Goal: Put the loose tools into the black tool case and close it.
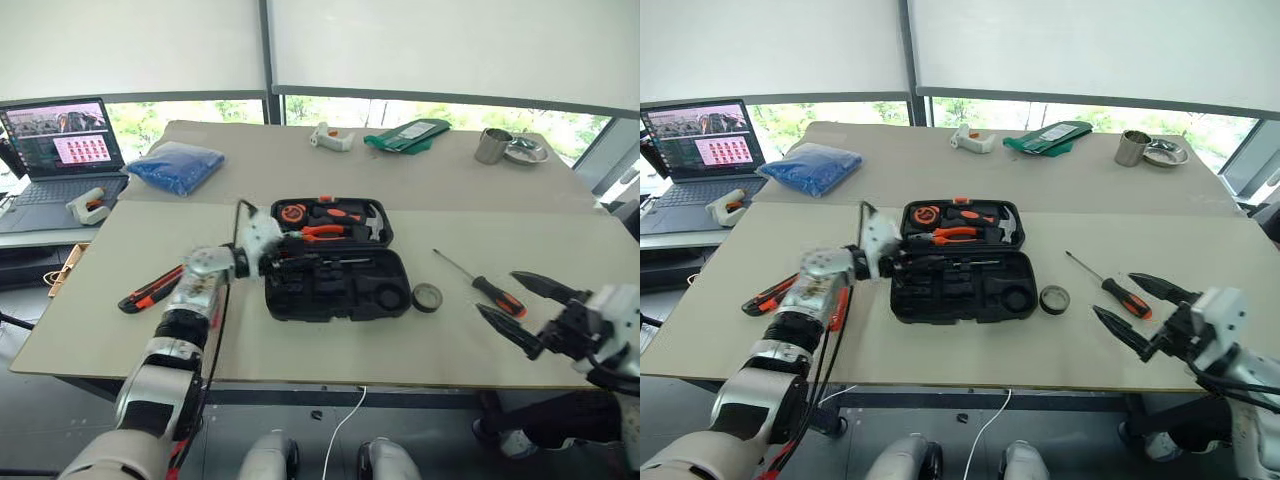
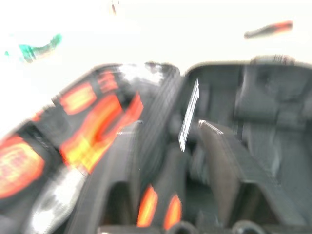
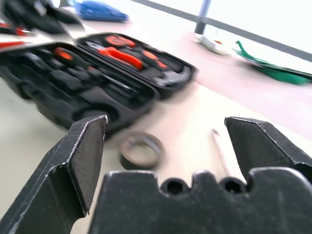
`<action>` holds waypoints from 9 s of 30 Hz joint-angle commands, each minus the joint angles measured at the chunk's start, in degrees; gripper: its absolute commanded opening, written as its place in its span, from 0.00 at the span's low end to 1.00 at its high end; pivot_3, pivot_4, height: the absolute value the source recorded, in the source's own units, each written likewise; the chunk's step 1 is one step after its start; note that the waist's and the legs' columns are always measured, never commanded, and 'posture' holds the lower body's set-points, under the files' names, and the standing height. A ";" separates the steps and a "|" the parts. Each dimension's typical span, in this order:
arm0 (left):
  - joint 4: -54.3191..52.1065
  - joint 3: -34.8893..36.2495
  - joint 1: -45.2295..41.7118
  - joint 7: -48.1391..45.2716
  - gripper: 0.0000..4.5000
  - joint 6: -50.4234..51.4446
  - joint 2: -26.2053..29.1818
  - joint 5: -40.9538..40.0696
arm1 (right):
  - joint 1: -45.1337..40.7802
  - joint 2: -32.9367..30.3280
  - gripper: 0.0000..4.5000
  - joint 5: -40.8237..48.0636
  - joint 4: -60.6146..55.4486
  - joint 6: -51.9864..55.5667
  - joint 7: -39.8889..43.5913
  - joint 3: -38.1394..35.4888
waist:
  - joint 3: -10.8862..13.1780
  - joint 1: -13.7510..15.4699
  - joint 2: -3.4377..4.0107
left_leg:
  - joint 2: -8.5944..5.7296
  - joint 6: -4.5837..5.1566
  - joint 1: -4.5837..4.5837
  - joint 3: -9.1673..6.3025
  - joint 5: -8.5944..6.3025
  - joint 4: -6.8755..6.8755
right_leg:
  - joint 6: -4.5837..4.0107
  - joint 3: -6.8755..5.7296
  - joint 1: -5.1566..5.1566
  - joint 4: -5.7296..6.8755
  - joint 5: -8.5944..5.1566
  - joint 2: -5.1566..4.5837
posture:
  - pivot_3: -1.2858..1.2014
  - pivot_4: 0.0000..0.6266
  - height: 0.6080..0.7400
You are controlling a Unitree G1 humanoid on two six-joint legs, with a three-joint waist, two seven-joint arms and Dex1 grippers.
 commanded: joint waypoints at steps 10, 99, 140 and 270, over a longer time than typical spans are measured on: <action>-25.24 8.14 29.40 -10.37 0.98 10.74 13.98 -12.79 | 13.48 6.93 1.00 -3.92 8.20 -11.04 -3.88 -11.29 | 0.00 -0.98 0.13 | 0.07 -0.46 0.26 0.07 -0.26 -0.06 | -0.02 0.39 0.05 -0.04 -0.45 -0.08 | 0.52 0.24 1.00; -44.57 7.94 38.56 12.47 1.00 14.71 8.39 -13.92 | -82.77 16.03 0.34 -46.36 71.03 -12.28 18.57 52.77 | 0.17 -2.97 0.42 | 0.07 -0.44 0.14 0.68 0.20 -0.79 | -0.31 0.62 -0.75 0.07 0.21 0.18 | 0.52 0.24 1.00; -42.18 9.17 41.89 15.84 1.00 16.93 10.87 -9.75 | -70.59 24.58 0.01 -40.51 69.16 -9.37 9.06 46.03 | 0.17 -4.06 0.40 | 0.18 -0.79 0.78 0.62 0.14 -0.91 | -0.47 0.66 -0.26 0.12 0.17 0.30 | 0.52 0.24 1.00; -3.46 -20.73 -4.68 -5.41 0.11 14.65 7.81 16.31 | -29.30 -4.30 1.00 -1.94 0.03 13.32 13.77 20.80 | 0.20 -1.15 0.02 | 0.08 0.04 0.10 0.67 0.02 -0.67 | -0.01 0.45 -0.27 -0.86 0.41 0.21 | 0.52 0.24 1.00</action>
